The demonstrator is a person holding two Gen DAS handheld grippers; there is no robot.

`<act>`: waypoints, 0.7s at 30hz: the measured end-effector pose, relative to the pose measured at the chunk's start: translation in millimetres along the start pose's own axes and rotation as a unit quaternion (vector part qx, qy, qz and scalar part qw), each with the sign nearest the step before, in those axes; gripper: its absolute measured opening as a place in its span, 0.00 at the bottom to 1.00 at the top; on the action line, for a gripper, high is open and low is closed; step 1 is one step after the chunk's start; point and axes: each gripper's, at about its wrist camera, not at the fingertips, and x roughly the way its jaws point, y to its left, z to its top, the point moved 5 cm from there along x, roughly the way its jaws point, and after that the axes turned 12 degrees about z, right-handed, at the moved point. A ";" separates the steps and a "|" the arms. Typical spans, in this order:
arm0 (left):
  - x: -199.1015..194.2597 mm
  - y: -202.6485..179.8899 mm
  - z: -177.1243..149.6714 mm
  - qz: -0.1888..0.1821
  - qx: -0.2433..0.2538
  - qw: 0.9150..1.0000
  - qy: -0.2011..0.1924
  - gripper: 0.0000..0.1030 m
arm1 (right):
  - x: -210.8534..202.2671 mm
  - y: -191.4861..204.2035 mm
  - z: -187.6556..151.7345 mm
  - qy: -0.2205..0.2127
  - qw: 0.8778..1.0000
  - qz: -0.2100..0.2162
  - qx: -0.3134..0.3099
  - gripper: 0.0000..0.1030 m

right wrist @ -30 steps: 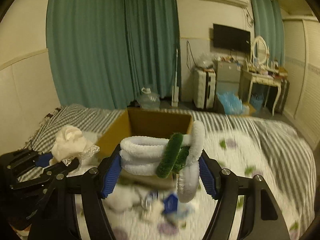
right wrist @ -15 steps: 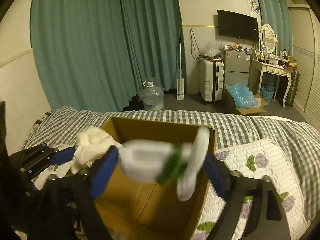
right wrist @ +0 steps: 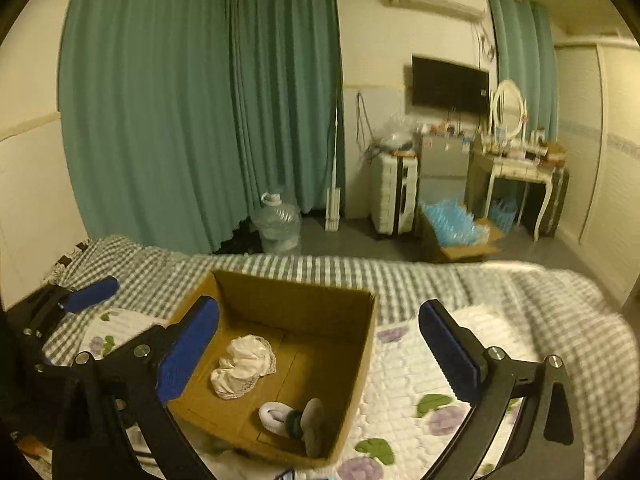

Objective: Organize soft objects
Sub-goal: 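Carry both items over the cardboard box and open both grippers, then grasp the white glove with right gripper while left grasps the wrapped package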

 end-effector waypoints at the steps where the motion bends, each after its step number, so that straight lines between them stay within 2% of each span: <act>1: -20.2 2.2 5.6 0.006 0.003 1.000 -0.018 0.72 | -12.5 7.7 4.9 -0.005 1.000 0.000 -0.005 0.99; 6: -89.3 25.0 20.9 0.023 0.008 0.997 -0.071 0.72 | -70.4 49.1 14.7 -0.018 0.999 -0.004 -0.028 0.99; 10: -131.4 48.8 18.6 0.022 0.001 0.997 -0.072 0.72 | -97.1 80.2 -2.2 -0.010 0.999 0.004 -0.037 0.99; 12: -147.6 62.0 8.4 0.005 -0.016 0.998 -0.059 0.72 | -101.6 97.0 -23.3 0.001 0.999 0.014 -0.038 0.99; 15: -151.4 79.2 -14.1 0.017 -0.033 0.999 -0.028 0.72 | -90.6 115.3 -60.8 0.032 0.998 0.025 -0.042 0.99; 19: -127.4 88.4 -56.8 -0.007 -0.057 0.998 0.034 0.72 | -56.2 124.1 -109.8 0.077 0.995 0.041 -0.039 0.99; 21: -113.2 88.6 -77.3 0.010 -0.054 0.997 0.050 0.72 | -32.0 125.9 -133.6 0.103 0.993 0.048 -0.038 0.99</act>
